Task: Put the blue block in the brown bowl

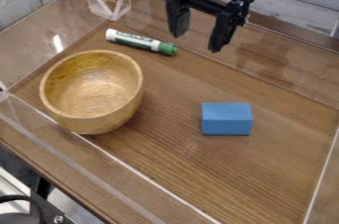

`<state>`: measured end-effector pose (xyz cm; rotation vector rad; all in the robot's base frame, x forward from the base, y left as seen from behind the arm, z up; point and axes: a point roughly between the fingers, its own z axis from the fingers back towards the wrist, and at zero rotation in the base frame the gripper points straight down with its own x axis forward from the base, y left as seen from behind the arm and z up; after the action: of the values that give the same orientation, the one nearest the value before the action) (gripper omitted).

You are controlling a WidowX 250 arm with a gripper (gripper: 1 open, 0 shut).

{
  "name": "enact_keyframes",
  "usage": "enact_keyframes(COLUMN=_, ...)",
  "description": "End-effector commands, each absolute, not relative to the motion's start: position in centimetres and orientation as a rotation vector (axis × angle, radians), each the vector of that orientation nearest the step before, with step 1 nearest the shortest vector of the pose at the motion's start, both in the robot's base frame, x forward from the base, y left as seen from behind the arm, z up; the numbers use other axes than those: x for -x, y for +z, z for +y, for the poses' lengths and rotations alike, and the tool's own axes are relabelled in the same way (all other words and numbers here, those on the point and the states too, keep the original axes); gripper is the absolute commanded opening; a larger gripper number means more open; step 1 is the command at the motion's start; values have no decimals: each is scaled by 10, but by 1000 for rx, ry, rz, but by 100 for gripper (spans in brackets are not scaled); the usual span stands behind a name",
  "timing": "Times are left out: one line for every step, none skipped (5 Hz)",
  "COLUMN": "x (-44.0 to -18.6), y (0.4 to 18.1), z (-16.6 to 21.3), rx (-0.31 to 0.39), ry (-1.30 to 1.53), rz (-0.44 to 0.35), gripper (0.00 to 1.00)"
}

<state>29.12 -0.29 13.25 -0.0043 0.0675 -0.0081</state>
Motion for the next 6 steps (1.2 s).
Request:
enact_keyframes(x=-287, y=128, z=-9, rx=6, ry=-162, rz=78, gripper=100)
enact_keyframes(x=-277, y=124, z=-19, rx=8, ry=-393, rz=73, gripper=100)
enact_keyframes(x=-272, y=121, z=-28, rx=6, ry=-608, rz=62, gripper=100)
enact_keyframes(x=-272, y=117, z=-34, rx=2, ry=-755, rz=56, gripper=100)
enact_keyframes(x=-271, y=110, z=-39, rx=-3, ry=-827, rz=44, gripper=100)
enact_keyframes(x=-269, y=103, z=-44, rx=-7, ry=-876, rz=30, gripper=100)
